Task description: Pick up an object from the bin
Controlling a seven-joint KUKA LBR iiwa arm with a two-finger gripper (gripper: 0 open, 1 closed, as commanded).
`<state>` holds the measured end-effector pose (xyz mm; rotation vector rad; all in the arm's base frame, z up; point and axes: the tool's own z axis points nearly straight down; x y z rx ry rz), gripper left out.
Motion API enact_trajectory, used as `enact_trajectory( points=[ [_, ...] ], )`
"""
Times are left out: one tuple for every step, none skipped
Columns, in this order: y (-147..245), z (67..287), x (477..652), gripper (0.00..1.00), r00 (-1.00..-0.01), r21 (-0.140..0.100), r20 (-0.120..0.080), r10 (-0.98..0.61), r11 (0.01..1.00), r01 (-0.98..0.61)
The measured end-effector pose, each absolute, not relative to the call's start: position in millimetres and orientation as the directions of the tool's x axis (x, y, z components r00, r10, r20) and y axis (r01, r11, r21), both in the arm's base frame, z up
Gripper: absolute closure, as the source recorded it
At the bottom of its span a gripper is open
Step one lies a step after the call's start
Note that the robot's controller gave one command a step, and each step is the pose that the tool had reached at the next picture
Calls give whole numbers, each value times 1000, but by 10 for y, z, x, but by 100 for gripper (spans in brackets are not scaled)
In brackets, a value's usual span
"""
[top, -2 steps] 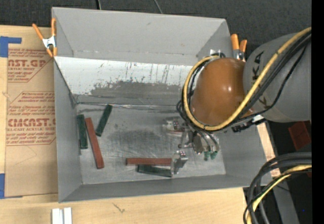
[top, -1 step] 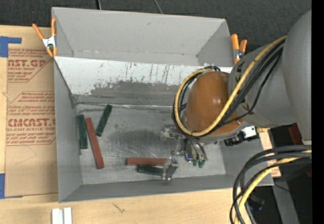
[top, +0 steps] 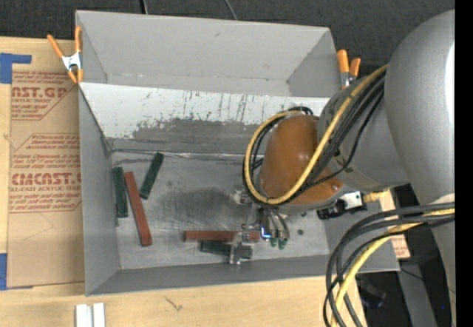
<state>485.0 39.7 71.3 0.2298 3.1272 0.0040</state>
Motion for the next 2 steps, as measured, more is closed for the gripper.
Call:
enact_trajectory(
  points=[
    [594, 720, 4807, 100, -987, -2, 7, 158, 987, 158],
    [594, 720, 4808, 100, -987, -1, 7, 158, 987, 158]
  ],
)
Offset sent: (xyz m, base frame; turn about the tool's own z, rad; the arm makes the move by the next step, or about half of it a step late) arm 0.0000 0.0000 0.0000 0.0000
